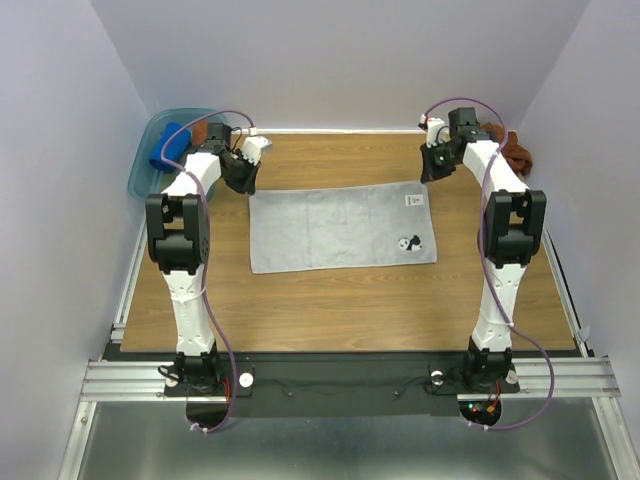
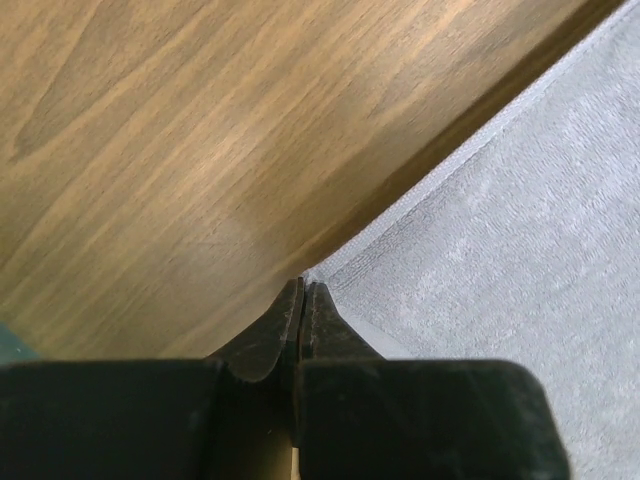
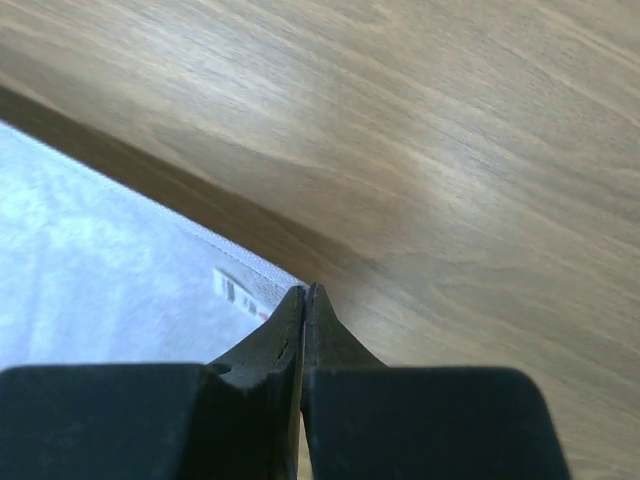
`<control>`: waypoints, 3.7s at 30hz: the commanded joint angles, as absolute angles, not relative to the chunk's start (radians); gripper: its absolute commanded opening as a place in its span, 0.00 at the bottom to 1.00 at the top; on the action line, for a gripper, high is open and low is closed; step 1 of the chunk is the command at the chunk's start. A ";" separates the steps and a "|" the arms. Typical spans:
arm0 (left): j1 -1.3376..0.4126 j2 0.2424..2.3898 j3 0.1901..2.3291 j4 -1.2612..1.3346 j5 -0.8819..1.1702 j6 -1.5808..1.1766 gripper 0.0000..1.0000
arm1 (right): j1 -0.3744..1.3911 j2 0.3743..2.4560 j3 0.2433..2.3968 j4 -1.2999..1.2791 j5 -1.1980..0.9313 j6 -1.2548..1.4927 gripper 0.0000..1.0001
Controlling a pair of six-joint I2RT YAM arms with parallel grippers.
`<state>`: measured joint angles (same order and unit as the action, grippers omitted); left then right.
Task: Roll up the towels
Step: Fold the towel
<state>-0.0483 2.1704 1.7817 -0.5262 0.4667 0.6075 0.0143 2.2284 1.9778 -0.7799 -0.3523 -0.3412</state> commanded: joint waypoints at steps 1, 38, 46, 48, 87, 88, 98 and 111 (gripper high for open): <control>-0.040 2.062 1.783 -0.549 0.502 0.659 0.00 | 0.005 2.152 1.999 -0.779 -0.388 -0.348 0.01; -0.066 1.525 1.005 -0.549 0.558 1.086 0.00 | -0.025 1.801 1.377 -0.788 -0.442 -0.647 0.01; -0.120 1.480 0.917 -0.505 0.529 1.080 0.00 | -0.025 1.798 1.358 -0.788 -0.457 -0.644 0.00; -0.133 1.479 0.897 -0.496 0.515 1.080 0.00 | -0.025 1.793 1.338 -0.788 -0.459 -0.650 0.01; -0.172 1.444 0.937 -0.480 0.454 1.032 0.00 | -0.025 1.661 1.306 -0.920 -0.497 -0.706 0.01; -0.170 1.439 0.936 -0.480 0.456 1.031 0.00 | -0.025 1.655 1.292 -0.922 -0.499 -0.713 0.01; -0.169 1.460 0.936 -0.469 0.454 1.029 0.00 | -0.025 1.720 1.163 -0.882 -0.465 -0.744 0.01; -0.156 1.450 0.986 -0.497 0.468 1.025 0.00 | -0.029 1.726 1.270 -0.861 -0.446 -0.684 0.01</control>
